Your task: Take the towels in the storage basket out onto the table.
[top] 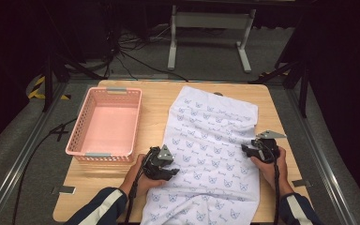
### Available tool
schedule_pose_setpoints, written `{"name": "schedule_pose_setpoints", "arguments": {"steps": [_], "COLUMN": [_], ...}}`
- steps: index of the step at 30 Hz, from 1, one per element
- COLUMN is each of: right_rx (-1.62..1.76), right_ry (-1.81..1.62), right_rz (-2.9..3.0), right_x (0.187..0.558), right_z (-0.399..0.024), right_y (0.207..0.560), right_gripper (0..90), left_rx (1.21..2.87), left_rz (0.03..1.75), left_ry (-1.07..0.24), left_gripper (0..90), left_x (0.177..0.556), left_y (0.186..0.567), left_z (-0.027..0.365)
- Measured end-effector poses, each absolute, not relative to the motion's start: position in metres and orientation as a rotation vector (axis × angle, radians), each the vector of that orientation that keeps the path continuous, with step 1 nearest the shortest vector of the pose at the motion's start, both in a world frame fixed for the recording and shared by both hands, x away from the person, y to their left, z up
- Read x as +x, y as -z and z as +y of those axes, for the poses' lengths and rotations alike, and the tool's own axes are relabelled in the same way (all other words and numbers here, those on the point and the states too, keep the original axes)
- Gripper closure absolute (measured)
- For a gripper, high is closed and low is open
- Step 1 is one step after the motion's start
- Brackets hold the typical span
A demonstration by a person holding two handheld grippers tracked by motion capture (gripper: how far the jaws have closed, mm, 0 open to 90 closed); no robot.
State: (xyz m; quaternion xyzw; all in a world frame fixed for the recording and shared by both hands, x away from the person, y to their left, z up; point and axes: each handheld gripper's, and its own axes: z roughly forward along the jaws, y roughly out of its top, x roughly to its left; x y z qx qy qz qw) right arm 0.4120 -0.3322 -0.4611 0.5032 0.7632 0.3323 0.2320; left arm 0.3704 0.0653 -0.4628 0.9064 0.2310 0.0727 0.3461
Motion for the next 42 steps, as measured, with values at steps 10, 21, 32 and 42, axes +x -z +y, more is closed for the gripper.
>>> {"name": "schedule_pose_setpoints", "arguments": {"steps": [10, 21, 32, 42], "right_rx": [1.396, 1.346, 1.292, 1.241], "right_ry": [-0.821, -0.664, -0.738, -0.729], "right_rz": [2.070, 2.056, 2.196, 2.312], "right_x": [0.490, 0.496, 0.425, 0.376], "right_z": [-0.332, -0.328, -0.341, -0.350], "right_y": [0.457, 0.451, 0.451, 0.447], "right_gripper": [43.6, 41.8, 41.7, 41.8], "left_rx": [2.331, 2.383, 2.458, 2.351], "left_rz": [0.656, 0.639, 0.519, 0.527], "left_ry": [-0.245, -0.244, -0.170, -0.172], "left_gripper": [55.0, 59.6, 60.8, 38.8], "left_x": [0.388, 0.376, 0.313, 0.323], "left_y": [0.464, 0.460, 0.458, 0.443], "left_z": [0.054, 0.064, 0.085, 0.068]}}
